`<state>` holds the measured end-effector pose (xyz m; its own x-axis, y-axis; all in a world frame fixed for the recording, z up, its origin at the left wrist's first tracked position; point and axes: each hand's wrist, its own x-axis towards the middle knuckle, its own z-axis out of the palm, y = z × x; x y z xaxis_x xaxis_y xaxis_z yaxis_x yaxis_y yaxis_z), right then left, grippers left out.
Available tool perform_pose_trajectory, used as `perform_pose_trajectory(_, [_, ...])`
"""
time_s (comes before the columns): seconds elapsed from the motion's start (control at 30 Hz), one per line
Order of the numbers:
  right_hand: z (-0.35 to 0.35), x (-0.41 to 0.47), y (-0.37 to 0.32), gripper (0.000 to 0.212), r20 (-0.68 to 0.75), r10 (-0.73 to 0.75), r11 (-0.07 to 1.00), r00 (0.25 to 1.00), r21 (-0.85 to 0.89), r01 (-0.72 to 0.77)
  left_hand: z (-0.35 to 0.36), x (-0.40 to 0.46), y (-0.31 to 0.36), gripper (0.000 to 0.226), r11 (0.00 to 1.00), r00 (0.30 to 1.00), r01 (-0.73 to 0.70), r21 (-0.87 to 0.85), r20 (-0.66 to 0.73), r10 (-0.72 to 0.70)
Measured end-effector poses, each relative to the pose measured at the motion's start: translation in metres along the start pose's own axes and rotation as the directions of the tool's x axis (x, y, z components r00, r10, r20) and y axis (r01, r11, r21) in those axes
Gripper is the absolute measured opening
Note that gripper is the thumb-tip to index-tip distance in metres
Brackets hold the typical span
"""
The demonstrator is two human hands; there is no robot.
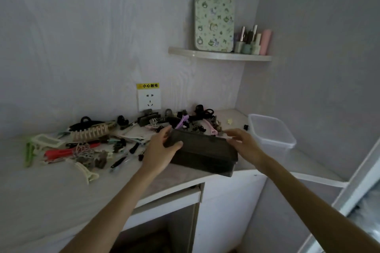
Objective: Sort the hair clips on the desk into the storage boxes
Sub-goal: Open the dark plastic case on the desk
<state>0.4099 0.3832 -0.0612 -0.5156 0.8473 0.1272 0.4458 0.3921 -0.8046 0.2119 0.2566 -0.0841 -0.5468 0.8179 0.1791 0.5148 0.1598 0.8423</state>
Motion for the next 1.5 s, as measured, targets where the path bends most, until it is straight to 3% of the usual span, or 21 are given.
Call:
perform_pose_trajectory(0.1, [-0.001,-0.007,-0.007,0.026,0.048,-0.214,0.952,0.976,-0.212,0.219,-0.009,0.0,-0.005,0.036,0.866,0.939,-0.275,0.418,-0.078,0.336])
perform_pose_trajectory(0.17, [-0.001,-0.018,-0.014,0.043,0.205,-0.255,0.869,0.945,-0.381,0.317,-0.02,-0.002,-0.006,0.046,0.743,0.894,-0.414,0.525,0.079,0.442])
perform_pose_trajectory(0.27, [-0.001,-0.028,-0.027,0.067,0.274,-0.316,0.632,0.908,-0.653,0.417,-0.038,-0.001,-0.007,0.072,0.637,0.845,-0.535,0.555,0.33,0.422])
perform_pose_trajectory(0.33, [0.0,-0.027,-0.038,0.071,0.322,-0.37,0.447,0.871,-0.76,0.471,-0.043,0.007,-0.005,0.067,0.533,0.804,-0.592,0.605,0.389,0.45])
perform_pose_trajectory(0.4, [0.007,-0.027,-0.049,0.061,0.362,-0.344,0.373,0.866,-0.794,0.48,-0.043,0.01,0.002,0.055,0.406,0.782,-0.609,0.682,0.43,0.451])
perform_pose_trajectory(0.5, [0.018,-0.033,-0.066,0.038,0.433,-0.299,0.242,0.85,-0.828,0.506,-0.033,0.007,0.023,0.033,0.098,0.747,-0.62,0.779,0.547,0.378])
perform_pose_trajectory(0.57, [0.027,-0.037,-0.074,0.025,0.475,-0.26,0.21,0.841,-0.822,0.53,-0.025,0.002,0.038,0.02,-0.032,0.737,-0.632,0.774,0.613,0.284])
perform_pose_trajectory(0.7, [0.032,-0.038,-0.074,0.026,0.475,-0.231,0.225,0.849,-0.823,0.522,-0.024,-0.005,0.045,0.019,-0.112,0.734,-0.635,0.764,0.642,0.221])
perform_pose_trajectory(0.9, [0.035,-0.039,-0.068,0.028,0.457,-0.258,0.232,0.851,-0.826,0.514,-0.028,-0.014,0.056,0.015,-0.064,0.729,-0.645,0.762,0.638,0.248])
perform_pose_trajectory(1.0, [0.031,-0.039,-0.064,0.024,0.435,-0.297,0.255,0.85,-0.822,0.509,-0.035,-0.013,0.054,0.016,0.019,0.757,-0.585,0.811,0.537,0.373])
perform_pose_trajectory(1.03, [0.027,-0.038,-0.061,0.024,0.423,-0.321,0.257,0.847,-0.822,0.508,-0.037,-0.011,0.047,0.02,0.091,0.771,-0.559,0.824,0.476,0.423])
perform_pose_trajectory(1.13, [0.013,-0.036,-0.05,0.028,0.409,-0.403,0.286,0.819,-0.793,0.537,-0.043,-0.008,0.015,0.035,0.49,0.805,-0.544,0.682,0.258,0.534])
perform_pose_trajectory(1.2, [0.005,-0.033,-0.042,0.034,0.392,-0.434,0.346,0.811,-0.759,0.552,-0.044,-0.009,-0.006,0.06,0.735,0.874,-0.47,0.489,0.144,0.463])
perform_pose_trajectory(1.27, [0.0,-0.033,-0.036,0.036,0.368,-0.43,0.435,0.825,-0.716,0.546,-0.042,-0.01,-0.019,0.079,0.917,0.949,-0.313,0.248,0.118,0.292])
perform_pose_trajectory(1.37, [-0.006,-0.035,-0.034,0.038,0.37,-0.391,0.554,0.843,-0.636,0.537,-0.038,-0.009,-0.028,0.082,0.98,0.972,-0.196,0.019,0.135,0.191])
perform_pose_trajectory(1.43, [-0.013,-0.036,-0.037,0.041,0.345,-0.365,0.649,0.865,-0.572,0.502,-0.034,-0.007,-0.027,0.072,0.976,0.964,-0.219,-0.004,0.152,0.217])
perform_pose_trajectory(1.5, [-0.022,-0.032,-0.039,0.042,0.282,-0.341,0.726,0.897,-0.528,0.441,-0.029,-0.003,-0.028,0.077,0.967,0.952,-0.253,0.038,0.189,0.241])
